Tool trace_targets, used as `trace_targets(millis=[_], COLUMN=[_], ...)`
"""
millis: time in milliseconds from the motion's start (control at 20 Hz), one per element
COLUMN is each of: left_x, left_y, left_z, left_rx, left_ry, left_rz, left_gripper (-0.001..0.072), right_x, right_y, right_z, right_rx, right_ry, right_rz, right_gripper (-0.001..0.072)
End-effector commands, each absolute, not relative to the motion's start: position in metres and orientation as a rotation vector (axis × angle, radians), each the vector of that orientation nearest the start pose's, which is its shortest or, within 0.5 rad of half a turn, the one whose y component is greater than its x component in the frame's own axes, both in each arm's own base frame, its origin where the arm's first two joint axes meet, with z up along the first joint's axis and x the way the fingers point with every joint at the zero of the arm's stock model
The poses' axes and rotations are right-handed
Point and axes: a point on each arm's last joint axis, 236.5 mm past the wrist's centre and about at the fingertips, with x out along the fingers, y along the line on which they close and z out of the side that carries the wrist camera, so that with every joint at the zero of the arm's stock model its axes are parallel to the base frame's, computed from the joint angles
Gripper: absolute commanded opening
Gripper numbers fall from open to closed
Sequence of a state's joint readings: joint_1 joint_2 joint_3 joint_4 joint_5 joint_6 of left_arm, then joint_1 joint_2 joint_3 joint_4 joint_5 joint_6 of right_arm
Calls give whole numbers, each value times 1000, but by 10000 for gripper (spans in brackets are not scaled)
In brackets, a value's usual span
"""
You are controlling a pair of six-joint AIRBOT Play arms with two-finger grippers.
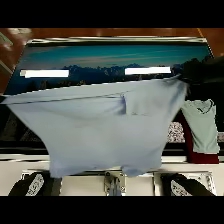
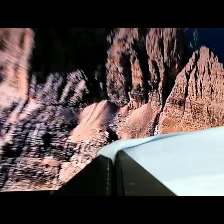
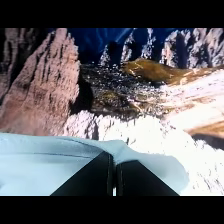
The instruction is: Fold the shirts.
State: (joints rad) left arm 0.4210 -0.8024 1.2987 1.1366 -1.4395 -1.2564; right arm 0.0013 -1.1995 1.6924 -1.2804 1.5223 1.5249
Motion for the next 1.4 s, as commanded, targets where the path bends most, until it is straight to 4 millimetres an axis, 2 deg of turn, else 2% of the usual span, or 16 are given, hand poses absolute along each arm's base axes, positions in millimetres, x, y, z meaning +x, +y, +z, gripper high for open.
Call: trace_targets(millis=[0,100,150,300,450,550,700,800,950,1100,1150,1250,1350], left_x=[373,426,450,507,546,552,543,532,514,491,483,464,447], left_y=[29,22,19,14,10,1,-15,-22,-32,-39,-41,-38,-37], left_z=[132,97,82,53,34,13,-23,-37,-36,-34,-37,-53,-72], left_rx=[-278,-309,-333,-325,-303,-304,-316,-361,-369,-387,-394,-380,-386], left_ry=[940,914,894,825,740,760,865,937,1022,1126,1163,1264,1364], left_rz=[-181,-224,-219,-181,-127,-126,-165,-179,-240,-308,-317,-305,-290], left_gripper=[36,36,36,36,36,36,36,36,36,36,36,36,36], right_x=[472,525,547,601,635,641,624,604,553,495,478,455,443], right_y=[101,107,105,95,85,82,87,88,81,48,44,43,57], right_z=[111,76,66,55,54,31,-17,-36,-45,-49,-54,-66,-79], right_rx=[155,171,183,204,217,219,227,210,188,138,152,157,193], right_ry=[1048,957,903,724,577,593,750,870,1093,1337,1411,1505,1542], right_rz=[306,278,257,195,147,133,144,159,184,133,122,125,140], right_gripper=[55,55,55,55,55,55,55,55,55,55,55,55,55])
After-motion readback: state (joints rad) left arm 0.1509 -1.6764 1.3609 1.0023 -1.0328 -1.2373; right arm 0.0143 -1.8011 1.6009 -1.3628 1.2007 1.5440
